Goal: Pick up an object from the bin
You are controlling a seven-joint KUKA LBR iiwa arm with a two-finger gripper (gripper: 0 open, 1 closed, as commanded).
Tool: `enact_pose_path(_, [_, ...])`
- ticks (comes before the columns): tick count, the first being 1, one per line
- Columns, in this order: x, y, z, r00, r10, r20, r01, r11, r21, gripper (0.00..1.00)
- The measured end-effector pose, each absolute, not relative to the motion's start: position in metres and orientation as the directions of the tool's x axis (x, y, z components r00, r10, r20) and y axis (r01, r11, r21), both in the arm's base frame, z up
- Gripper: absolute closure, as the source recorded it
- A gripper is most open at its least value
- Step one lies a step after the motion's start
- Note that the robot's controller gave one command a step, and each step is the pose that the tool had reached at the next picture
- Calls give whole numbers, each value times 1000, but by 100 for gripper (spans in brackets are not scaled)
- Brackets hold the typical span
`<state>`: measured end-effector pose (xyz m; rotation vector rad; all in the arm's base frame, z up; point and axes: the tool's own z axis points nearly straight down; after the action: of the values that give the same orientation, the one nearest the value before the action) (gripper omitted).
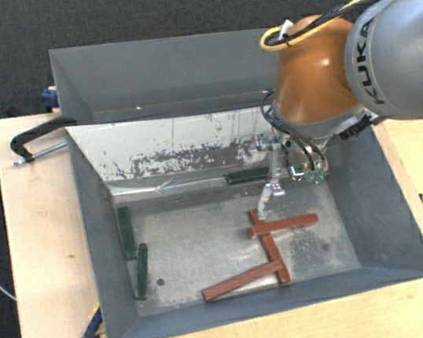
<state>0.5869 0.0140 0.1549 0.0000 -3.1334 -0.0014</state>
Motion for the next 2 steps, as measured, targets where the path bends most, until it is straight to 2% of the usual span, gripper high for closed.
enact_pose_path(1, [589,14,160,-1000,0,0,0,1000,1,0])
enact_pose_path(2, [590,12,111,-999,-31,-8,-31,1000,1,0])
